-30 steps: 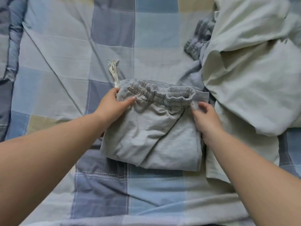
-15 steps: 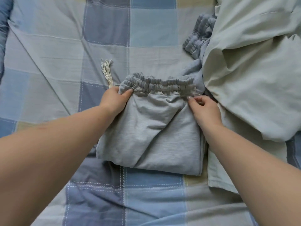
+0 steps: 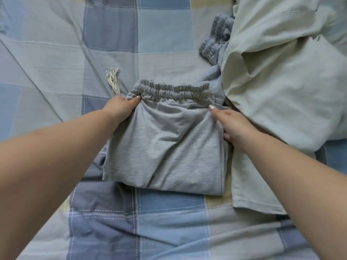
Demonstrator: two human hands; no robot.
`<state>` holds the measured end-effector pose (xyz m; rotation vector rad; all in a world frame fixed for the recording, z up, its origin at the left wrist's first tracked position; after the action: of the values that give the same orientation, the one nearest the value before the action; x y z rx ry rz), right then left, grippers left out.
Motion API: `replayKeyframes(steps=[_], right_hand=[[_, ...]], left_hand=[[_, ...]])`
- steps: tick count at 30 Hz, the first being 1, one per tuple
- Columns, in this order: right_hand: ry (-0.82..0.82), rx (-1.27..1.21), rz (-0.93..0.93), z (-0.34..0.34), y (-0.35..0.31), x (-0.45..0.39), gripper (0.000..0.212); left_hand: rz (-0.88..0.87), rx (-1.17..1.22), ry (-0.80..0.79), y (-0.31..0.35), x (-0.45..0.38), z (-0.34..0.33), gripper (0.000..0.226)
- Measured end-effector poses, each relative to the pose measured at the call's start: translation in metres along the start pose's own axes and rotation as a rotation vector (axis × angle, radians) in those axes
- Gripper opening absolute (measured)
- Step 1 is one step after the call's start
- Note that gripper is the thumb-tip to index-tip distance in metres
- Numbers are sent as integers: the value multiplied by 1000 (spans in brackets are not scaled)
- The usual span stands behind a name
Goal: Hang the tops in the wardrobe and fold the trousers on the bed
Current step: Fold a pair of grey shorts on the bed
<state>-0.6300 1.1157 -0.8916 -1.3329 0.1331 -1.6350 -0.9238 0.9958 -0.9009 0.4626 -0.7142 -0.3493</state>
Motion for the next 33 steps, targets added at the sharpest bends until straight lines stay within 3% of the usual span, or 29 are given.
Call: replayKeyframes(steps=[3, 7, 10, 14, 17, 22, 26, 28, 30, 33], right_hand=[[92, 212, 91, 6, 23, 35, 41], [111, 271, 108, 4, 66, 85, 28], [111, 360, 113, 0, 92, 112, 25], [205, 293, 80, 4, 101, 123, 37], [225, 334, 76, 1, 100, 123, 22], [396, 128, 15, 30, 117, 133, 23], [415, 164, 35, 28, 130, 149, 19], [486, 131, 109, 28, 117, 155, 9], [502, 147, 274, 23, 91, 158, 9], [335, 283, 522, -15, 43, 156, 31]], left_hand=[[47, 160, -90, -10, 18, 1, 47], [-200, 154, 102, -41, 75, 31, 35], [-260, 229, 102, -82, 122, 36, 41], [-248, 218, 167, -105, 145, 32, 33], [-237, 215, 216, -104, 142, 28, 29], [-26, 458, 324, -123, 140, 34, 22], [-37, 315, 300, -123, 147, 35, 22], [-137, 156, 390, -109, 149, 48, 32], [-360, -10, 447, -76, 154, 55, 41], [-695, -63, 288, -20, 162, 32, 48]])
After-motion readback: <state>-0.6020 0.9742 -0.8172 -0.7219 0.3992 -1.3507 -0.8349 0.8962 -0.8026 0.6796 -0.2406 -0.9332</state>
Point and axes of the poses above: each hand's wrist, its own x-axis away from the middle knuckle, its own z-axis out of the back of the hand, y = z × x, the point moved 8 cm from there along -x, towards the middle knuckle, and after that the axes turned 8 degrees about y, right-handed, at the moved point
